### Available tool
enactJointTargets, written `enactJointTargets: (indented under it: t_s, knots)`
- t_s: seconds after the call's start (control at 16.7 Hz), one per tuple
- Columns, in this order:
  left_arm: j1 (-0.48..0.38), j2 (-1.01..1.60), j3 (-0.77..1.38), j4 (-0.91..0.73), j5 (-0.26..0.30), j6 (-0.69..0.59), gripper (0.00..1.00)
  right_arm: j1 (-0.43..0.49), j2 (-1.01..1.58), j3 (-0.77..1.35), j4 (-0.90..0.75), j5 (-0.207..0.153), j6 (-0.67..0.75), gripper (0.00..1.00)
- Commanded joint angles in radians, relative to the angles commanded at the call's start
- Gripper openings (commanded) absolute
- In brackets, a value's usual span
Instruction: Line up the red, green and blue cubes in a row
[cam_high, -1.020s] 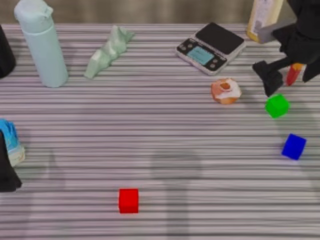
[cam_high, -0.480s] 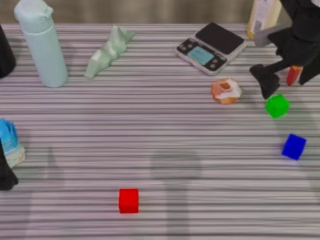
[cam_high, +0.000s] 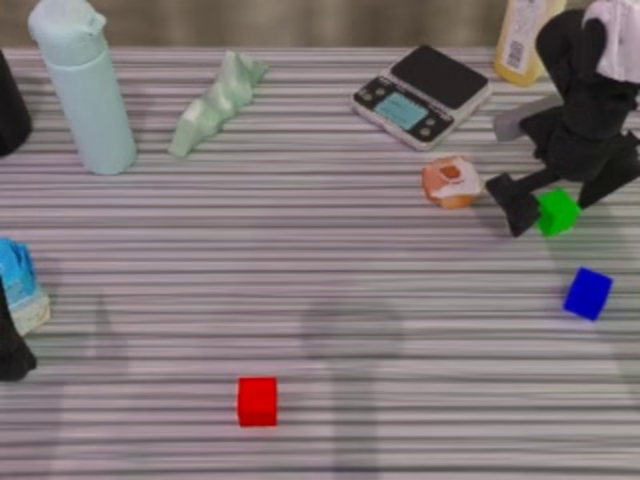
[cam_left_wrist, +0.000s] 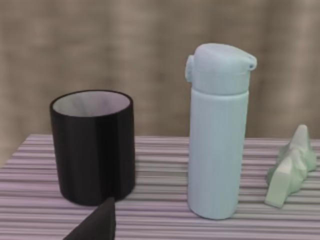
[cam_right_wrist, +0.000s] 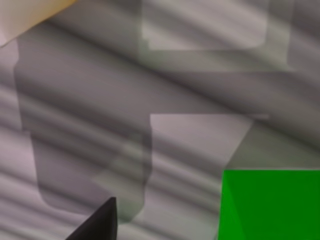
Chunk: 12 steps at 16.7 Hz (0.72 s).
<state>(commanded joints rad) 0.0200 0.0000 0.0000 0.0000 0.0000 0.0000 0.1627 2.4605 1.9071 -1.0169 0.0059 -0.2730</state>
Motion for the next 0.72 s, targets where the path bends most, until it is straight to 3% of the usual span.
enactJointTargets:
  t_s: [0.24,0.72]
  knots:
    - [0.000,0.000,0.000,0.000,0.000,0.000,1.00,0.000,0.001,-0.001,0.002,0.000,0.000,1.00]
    - [0.000,0.000,0.000,0.000,0.000,0.000,1.00,0.000,0.001,-0.001,0.002,0.000,0.000,0.40]
